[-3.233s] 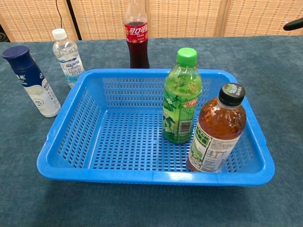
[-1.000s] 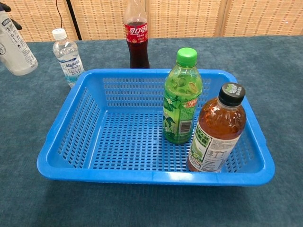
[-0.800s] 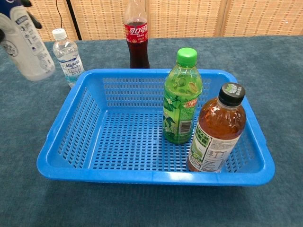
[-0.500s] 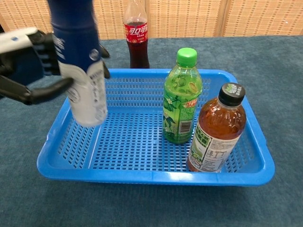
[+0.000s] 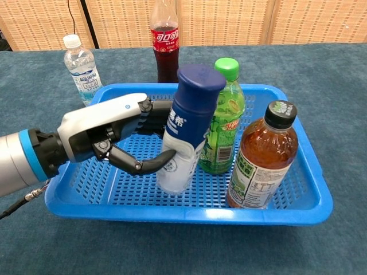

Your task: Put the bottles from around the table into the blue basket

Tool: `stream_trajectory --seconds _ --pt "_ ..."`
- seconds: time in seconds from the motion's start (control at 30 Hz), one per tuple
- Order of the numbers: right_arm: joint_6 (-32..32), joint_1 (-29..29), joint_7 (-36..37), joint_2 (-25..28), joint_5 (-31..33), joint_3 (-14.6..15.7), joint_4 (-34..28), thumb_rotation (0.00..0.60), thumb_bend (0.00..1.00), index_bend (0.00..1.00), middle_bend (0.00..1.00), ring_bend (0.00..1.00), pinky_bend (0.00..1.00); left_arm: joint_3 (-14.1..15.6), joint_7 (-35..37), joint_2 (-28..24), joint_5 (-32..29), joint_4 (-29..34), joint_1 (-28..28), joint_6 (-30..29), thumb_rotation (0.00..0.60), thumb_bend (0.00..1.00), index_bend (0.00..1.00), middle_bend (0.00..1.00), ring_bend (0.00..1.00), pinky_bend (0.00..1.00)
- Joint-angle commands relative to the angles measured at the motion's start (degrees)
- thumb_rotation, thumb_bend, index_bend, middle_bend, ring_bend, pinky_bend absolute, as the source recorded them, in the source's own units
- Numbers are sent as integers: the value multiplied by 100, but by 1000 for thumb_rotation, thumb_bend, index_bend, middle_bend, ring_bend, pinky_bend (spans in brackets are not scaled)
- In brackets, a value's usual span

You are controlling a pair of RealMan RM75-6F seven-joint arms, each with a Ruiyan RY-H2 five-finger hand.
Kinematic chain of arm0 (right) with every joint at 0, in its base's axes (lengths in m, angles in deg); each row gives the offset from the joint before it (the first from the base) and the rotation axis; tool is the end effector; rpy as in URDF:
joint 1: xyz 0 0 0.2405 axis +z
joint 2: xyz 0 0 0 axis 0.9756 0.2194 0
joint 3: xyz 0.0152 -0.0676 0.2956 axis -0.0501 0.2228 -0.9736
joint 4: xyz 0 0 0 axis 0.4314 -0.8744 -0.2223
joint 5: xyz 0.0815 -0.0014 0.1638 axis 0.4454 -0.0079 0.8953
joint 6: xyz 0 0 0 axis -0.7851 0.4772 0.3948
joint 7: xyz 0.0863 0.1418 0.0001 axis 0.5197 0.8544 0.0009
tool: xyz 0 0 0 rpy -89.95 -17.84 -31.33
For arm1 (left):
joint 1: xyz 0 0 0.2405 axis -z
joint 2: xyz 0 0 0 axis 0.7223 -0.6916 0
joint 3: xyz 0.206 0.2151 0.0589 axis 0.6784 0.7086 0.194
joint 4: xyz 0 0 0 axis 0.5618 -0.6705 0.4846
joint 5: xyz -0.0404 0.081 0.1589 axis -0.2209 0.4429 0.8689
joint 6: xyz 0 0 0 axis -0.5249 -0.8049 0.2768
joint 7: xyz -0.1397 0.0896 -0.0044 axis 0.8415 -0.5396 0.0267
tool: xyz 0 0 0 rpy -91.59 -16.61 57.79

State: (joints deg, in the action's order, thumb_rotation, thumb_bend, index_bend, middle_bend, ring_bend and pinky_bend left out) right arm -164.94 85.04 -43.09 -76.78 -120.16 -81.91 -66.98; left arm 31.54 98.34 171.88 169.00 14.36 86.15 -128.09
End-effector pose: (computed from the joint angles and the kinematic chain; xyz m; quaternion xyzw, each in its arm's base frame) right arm -0.3175 -0.2267 0.2184 0.5743 -0.3719 0.4689 0.5586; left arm -0.1312 0.2850 -0.0426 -0.6710 -0.5510 -0.4961 0.0017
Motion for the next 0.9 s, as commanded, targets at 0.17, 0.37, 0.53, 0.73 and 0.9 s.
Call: stream_trajectory --seconds 0.17,0.37,0.53,0.73,0.9 --pt "11 -1 24 10 -8 -20 -3 600 0 0 0 0 0 233 -182 -101 50 43 181 247 600 249 0 0 0 0" --pt "-3 -18 13 12 -35 -21 -26 600 0 0 0 0 0 401 -105 -467 188 316 68 -182 600 230 0 0 0 0" --pt "-34 -35 -33 2 -98 -2 -60 600 0 0 0 0 0 506 133 -1016 477 546 -180 -1074 600 230 0 0 0 0" --pt "-9 -32 -89 -27 -166 32 -95 600 0 0 0 0 0 345 142 -2068 449 731 -680 -2440 600 200 0 0 0 0" --pt "10 -28 -112 -33 -164 27 -112 600 0 0 0 0 0 -53 141 -2704 -657 659 -1066 -2711 600 28 0 0 0 0"
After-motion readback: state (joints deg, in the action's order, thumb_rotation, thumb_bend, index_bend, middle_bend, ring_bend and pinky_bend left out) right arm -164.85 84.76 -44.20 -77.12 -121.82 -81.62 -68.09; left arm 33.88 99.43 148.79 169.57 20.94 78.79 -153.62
